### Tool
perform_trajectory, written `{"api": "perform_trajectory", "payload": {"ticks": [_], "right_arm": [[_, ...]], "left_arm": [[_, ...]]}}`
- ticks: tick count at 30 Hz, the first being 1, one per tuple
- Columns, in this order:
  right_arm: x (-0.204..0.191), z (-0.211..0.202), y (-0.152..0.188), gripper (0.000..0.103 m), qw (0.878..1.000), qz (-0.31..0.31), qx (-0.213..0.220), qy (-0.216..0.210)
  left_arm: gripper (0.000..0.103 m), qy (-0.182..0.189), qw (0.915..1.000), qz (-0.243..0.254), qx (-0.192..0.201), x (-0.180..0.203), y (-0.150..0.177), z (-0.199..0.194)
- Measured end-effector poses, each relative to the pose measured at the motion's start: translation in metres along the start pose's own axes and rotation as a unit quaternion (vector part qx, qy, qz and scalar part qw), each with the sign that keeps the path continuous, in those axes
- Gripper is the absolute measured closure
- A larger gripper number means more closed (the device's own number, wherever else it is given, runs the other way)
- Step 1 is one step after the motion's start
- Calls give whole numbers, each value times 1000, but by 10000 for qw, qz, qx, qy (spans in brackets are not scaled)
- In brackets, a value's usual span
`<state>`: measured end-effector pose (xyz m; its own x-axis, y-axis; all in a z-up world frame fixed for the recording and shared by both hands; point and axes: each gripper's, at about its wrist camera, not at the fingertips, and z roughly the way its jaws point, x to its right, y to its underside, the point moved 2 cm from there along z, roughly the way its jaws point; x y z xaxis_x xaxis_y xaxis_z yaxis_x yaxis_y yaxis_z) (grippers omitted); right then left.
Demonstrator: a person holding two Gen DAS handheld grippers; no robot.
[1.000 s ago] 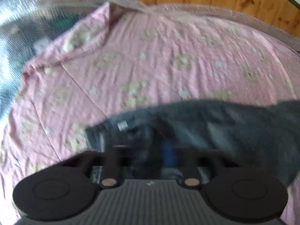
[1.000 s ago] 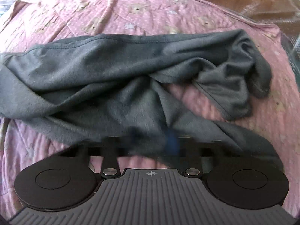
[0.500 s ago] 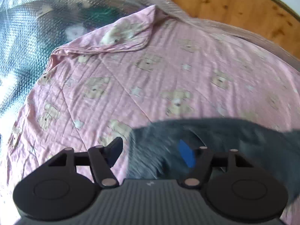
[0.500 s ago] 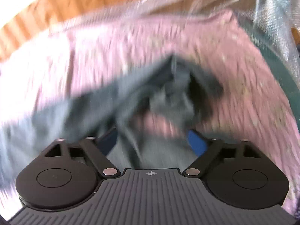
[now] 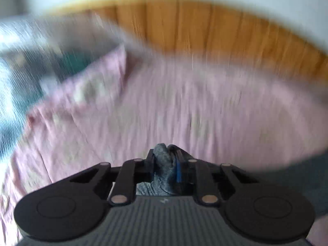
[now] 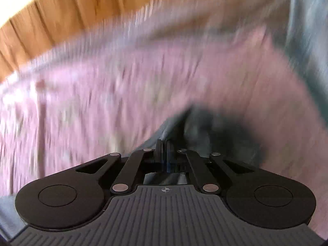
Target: Fold clothes
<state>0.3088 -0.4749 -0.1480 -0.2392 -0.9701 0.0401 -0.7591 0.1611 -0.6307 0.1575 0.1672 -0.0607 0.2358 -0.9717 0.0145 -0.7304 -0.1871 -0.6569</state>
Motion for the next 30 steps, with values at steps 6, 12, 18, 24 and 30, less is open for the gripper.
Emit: {"api": "perform_trajectory", "payload": {"ticks": [6, 12, 18, 24, 30], "right_arm": [[26, 5, 1, 94, 9989, -427, -175, -42], [16, -21, 23, 38, 9877, -1287, -156, -875], [8, -17, 50, 16, 9671, -2418, -242, -756], [26, 7, 30, 11, 9743, -2177, -214, -542], [53, 35, 21, 11, 9899, -1269, -315, -555]], "left_arm": [[85, 693, 9915, 420, -1013, -19, 50, 6], [85, 1677, 9784, 635, -1028, -16, 109, -75], [81, 1276, 9383, 1324, -2928, -45, 200, -68], [37, 485, 9721, 451, -2248, -85, 155, -75], [23, -44, 9892, 483, -1380, -52, 82, 3]]}}
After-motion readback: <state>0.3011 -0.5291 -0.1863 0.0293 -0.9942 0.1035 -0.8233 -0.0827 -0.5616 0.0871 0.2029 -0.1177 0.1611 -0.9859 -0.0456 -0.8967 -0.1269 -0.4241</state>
